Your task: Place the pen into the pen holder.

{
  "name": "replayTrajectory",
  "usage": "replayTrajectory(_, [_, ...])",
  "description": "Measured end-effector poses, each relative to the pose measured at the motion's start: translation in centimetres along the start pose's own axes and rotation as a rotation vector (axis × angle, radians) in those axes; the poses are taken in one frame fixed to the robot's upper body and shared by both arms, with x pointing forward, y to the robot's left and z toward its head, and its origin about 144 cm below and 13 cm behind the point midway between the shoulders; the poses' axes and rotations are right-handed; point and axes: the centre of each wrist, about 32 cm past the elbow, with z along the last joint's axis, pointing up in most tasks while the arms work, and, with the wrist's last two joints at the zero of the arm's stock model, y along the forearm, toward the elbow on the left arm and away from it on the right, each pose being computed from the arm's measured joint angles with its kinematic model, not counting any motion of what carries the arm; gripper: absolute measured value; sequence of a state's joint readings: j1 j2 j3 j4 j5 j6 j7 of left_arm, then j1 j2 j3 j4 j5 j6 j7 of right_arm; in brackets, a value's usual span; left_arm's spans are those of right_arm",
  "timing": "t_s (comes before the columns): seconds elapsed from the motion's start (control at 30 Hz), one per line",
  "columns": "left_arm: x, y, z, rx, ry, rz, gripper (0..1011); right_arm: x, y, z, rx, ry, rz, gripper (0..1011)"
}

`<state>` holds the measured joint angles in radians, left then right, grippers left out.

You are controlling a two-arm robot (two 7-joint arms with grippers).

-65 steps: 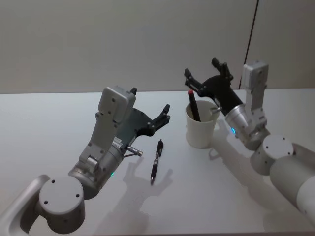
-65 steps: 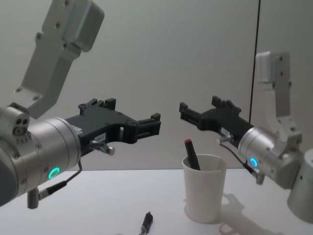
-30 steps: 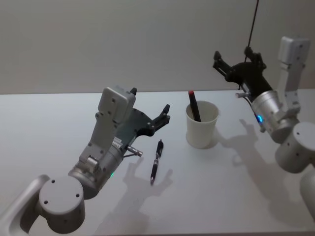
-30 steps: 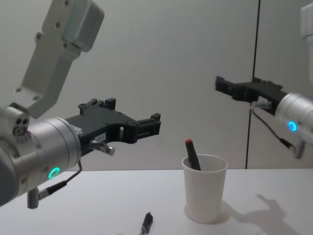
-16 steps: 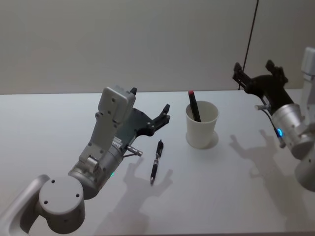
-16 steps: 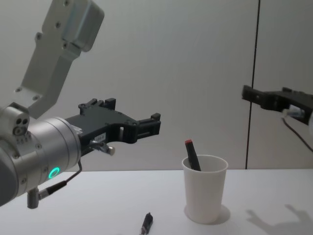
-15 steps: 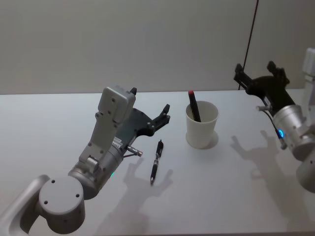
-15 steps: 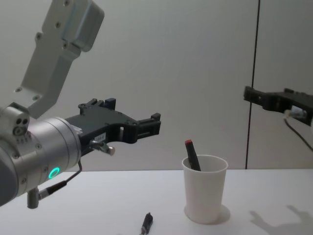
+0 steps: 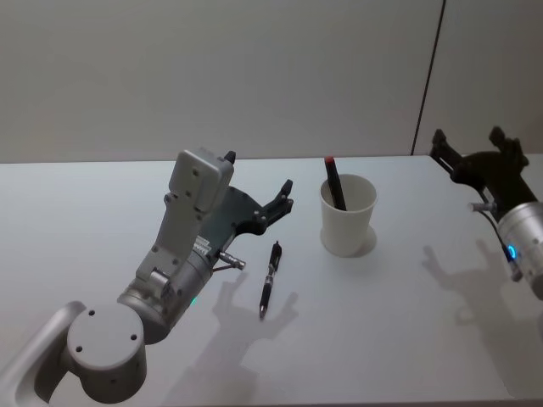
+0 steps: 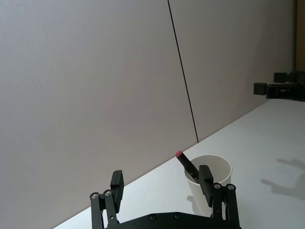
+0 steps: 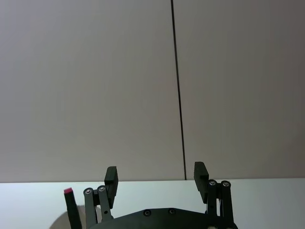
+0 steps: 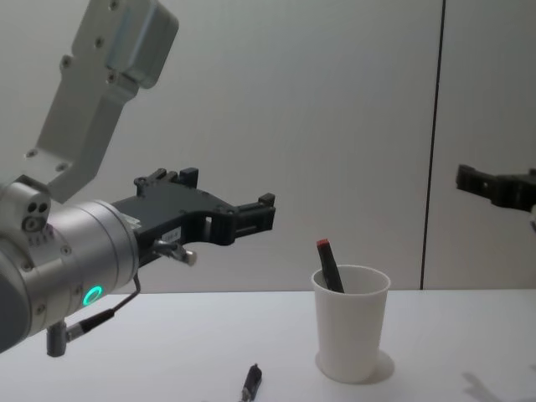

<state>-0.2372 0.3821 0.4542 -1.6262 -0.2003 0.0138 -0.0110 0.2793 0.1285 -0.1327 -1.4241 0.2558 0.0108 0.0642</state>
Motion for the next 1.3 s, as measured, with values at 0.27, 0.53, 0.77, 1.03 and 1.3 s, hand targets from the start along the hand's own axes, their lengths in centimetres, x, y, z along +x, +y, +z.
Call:
replayTrajectory(0.27, [0.0,0.0,0.0,0.0,0.0,0.0,1004,0.5,-1.0,-0.1,-0.03,-0.006,-0.033,1002])
replayTrajectory(0.53, [0.0,0.0,0.0,0.004,0.003,0.0,1004,0.8,-1.5,-0.1,-0.045,-0.009,-0.05,1001])
replayTrajectory(0.77, [0.4,-0.1,-0.1,0.035,0.037,-0.004,1004,0.9,-1.8,-0.1,-0.052,-0.011,-0.057,1001])
replayTrajectory(1.03, [1.4,-0.6,-0.4,0.106,0.104,-0.008,1004,0.9,-1.9,-0.2,-0.056,-0.012,-0.061,1002])
replayTrajectory(1.3, [2.4,-1.2,-1.2,0.172,0.167,-0.011,1004,0.9,-2.0,-0.2,-0.058,-0.012,-0.064,1001])
